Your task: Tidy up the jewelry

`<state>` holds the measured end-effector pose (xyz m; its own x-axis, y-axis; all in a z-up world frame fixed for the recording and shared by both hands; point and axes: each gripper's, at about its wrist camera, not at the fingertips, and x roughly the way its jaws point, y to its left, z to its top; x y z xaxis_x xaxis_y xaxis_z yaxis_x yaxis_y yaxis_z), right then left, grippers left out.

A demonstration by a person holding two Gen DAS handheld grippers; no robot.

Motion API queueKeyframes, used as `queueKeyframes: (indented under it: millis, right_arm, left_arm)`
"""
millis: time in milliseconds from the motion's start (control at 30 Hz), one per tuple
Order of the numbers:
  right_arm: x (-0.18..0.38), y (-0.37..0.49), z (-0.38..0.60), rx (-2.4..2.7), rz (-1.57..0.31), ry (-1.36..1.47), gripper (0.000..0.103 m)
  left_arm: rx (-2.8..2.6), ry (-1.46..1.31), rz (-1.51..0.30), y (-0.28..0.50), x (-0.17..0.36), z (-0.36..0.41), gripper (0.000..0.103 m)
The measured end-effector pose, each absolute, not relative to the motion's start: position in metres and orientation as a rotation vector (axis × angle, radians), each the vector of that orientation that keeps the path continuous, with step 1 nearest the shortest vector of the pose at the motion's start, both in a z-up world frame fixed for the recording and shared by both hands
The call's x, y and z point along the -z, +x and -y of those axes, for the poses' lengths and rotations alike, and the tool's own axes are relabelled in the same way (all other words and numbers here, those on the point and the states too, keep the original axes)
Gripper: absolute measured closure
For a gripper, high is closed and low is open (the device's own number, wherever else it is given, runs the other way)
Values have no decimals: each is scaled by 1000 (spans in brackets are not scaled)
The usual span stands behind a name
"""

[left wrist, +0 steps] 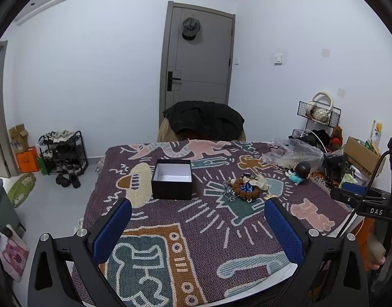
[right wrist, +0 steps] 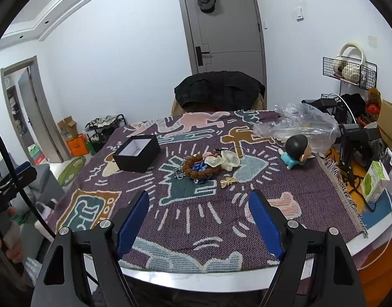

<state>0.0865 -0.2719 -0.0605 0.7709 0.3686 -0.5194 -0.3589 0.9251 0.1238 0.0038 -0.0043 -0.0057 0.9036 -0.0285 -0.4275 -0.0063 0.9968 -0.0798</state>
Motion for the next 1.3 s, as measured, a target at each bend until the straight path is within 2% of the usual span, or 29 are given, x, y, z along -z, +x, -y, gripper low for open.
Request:
queueKeyframes:
  millis: [1300]
  right_arm:
    - [59, 85, 274, -390, -536, 21, 24]
  left_arm:
    - [9, -91, -432, -1, 5, -3, 0]
